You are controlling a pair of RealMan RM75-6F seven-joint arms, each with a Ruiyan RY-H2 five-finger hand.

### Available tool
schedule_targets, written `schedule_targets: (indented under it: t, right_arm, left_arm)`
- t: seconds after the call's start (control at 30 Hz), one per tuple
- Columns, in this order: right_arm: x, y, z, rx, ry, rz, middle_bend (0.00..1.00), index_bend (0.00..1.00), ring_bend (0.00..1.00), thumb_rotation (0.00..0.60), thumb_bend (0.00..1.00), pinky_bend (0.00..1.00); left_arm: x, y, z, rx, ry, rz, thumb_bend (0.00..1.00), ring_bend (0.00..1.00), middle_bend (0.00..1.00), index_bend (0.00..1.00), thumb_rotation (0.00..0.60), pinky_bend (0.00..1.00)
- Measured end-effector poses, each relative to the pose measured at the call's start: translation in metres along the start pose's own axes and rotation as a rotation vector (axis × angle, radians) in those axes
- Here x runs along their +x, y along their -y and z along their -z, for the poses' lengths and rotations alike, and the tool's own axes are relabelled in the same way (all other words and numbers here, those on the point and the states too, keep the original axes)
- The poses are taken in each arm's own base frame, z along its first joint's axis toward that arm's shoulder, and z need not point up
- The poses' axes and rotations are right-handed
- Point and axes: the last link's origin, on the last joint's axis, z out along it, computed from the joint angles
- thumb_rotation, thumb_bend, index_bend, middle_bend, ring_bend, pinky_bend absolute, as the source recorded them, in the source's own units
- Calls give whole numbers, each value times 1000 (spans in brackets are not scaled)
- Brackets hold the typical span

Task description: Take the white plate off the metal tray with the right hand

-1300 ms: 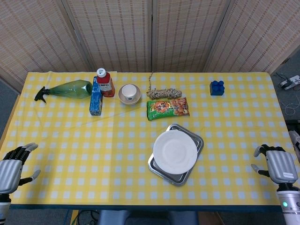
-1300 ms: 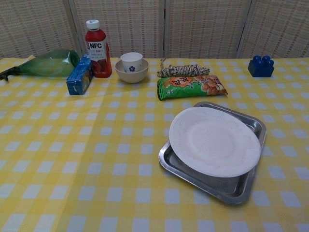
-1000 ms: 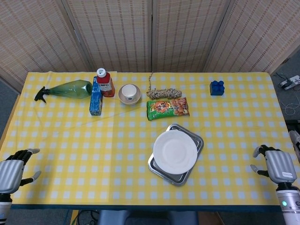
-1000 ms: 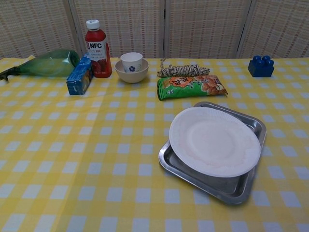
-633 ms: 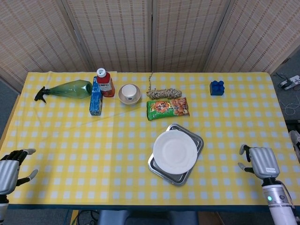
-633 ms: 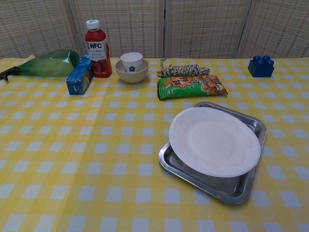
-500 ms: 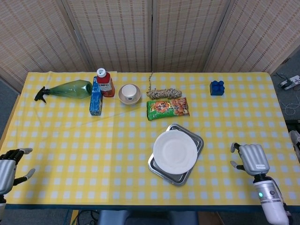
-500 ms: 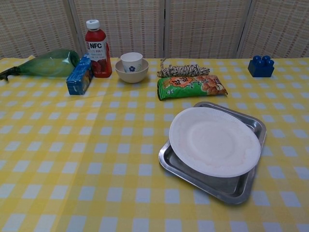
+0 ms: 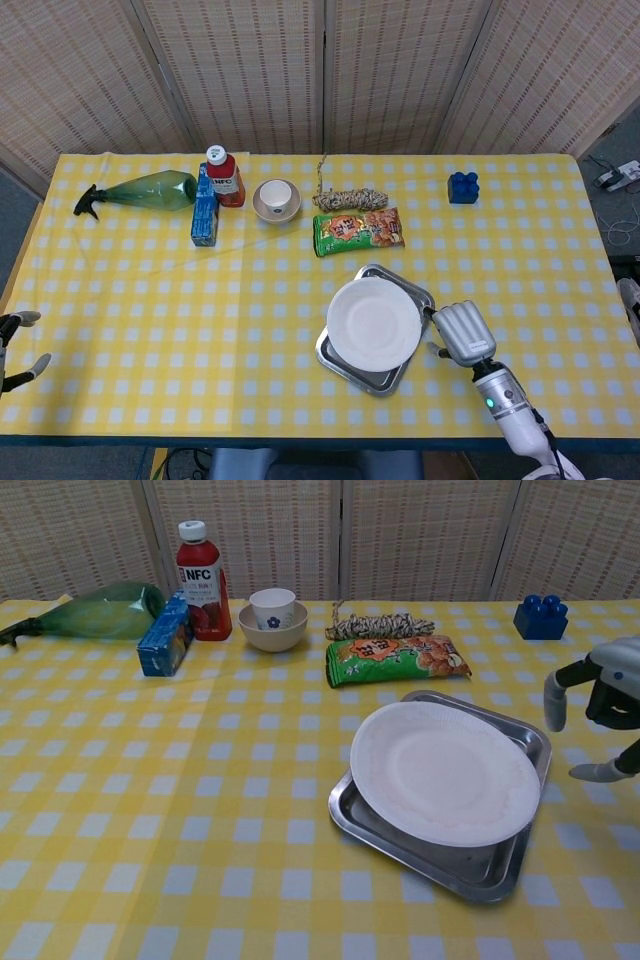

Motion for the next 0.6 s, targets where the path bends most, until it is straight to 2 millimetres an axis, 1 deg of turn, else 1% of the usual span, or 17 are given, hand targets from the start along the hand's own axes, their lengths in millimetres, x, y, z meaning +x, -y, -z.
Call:
schedule_targets:
  t: [0.37, 0.6]
  right_arm:
    - [-14, 26, 3, 135, 2, 4, 1000, 503, 1000, 600, 0, 1000]
    - [-28, 34, 2, 182, -3, 16, 1000, 503, 1000, 600, 0, 1000]
  left_arm:
    - [3, 5, -1, 22, -5, -1, 180, 357, 411, 424, 600, 472]
    - [6, 9, -2, 31, -21, 7, 180, 359, 420, 431, 600, 472]
